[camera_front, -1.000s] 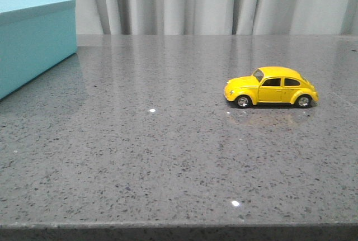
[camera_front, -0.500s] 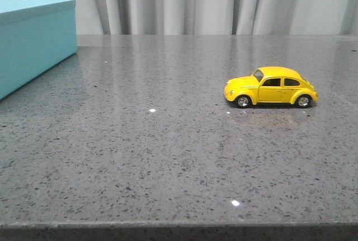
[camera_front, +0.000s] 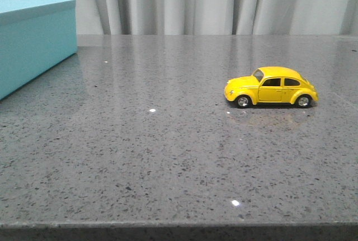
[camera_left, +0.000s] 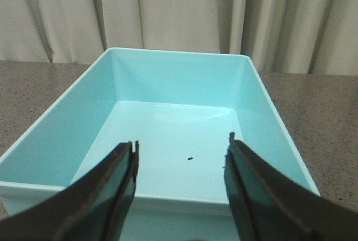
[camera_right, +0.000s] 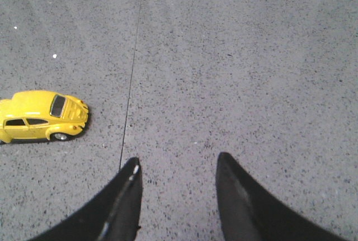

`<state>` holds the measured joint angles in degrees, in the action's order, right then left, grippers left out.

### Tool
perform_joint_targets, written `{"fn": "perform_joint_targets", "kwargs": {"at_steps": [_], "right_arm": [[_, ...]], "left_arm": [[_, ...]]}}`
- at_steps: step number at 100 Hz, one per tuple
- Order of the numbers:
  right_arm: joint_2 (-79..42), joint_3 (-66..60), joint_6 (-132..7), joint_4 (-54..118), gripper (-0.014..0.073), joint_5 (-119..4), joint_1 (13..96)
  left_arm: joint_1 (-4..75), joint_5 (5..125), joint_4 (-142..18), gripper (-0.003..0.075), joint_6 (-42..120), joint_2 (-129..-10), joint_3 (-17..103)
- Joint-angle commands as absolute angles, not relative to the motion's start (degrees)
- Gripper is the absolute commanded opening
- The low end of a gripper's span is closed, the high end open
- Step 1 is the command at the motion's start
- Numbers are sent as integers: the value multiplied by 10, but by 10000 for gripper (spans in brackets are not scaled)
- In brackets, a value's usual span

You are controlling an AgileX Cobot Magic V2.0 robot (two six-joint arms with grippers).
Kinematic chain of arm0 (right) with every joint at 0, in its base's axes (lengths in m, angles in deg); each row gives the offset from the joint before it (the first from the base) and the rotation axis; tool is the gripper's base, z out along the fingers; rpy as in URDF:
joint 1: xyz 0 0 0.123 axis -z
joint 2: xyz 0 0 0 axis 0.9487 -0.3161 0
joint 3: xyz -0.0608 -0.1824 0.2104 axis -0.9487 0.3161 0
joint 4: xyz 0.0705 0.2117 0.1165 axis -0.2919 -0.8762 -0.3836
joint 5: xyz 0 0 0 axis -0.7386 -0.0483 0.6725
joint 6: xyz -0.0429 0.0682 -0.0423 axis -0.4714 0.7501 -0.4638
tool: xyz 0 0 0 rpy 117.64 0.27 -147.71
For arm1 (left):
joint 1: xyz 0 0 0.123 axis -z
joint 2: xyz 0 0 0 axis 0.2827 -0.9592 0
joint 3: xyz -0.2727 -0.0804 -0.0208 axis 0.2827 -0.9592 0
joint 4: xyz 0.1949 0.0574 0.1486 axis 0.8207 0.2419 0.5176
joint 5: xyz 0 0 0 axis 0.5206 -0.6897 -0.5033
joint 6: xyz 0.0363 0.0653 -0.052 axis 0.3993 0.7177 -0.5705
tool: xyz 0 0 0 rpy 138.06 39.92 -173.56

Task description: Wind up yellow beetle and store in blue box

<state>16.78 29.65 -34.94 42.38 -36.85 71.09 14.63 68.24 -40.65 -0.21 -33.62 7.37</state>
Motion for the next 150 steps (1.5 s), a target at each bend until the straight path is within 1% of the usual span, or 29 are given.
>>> {"fn": "perform_joint_targets", "kwargs": {"at_steps": [1, 10, 19, 34, 55, 65, 80, 88, 105, 135, 150], "right_arm": [[159, 276, -350, 419, 320, -432, 714], [155, 269, -350, 419, 320, -451, 714], [136, 244, -350, 418, 320, -416, 714], [67, 187, -350, 409, 320, -352, 714], [-36, 126, -350, 382, 330, -308, 714], [-84, 94, -350, 382, 370, -281, 714], [-142, 49, -350, 382, 497, -265, 711], [-170, 23, -350, 382, 532, -237, 700], [-229, -40, -343, 382, 530, -182, 659], [-320, -134, -263, 394, 528, -133, 580], [-356, -154, -223, 422, 484, -120, 546]], "left_arm": [[145, 734, -413, 355, -8, -344, 94], [145, 736, -413, 355, -8, -344, 94], [145, 746, -413, 355, -8, -344, 94], [145, 748, -413, 355, -8, -344, 94], [145, 748, -413, 355, -8, -344, 94], [145, 748, -413, 355, -8, -344, 94], [145, 749, -413, 355, -8, -344, 94], [145, 749, -413, 355, -8, -344, 94], [145, 748, -413, 355, -8, -344, 94], [145, 748, -413, 355, -8, -344, 94], [145, 748, -413, 355, -8, -344, 94]]}}
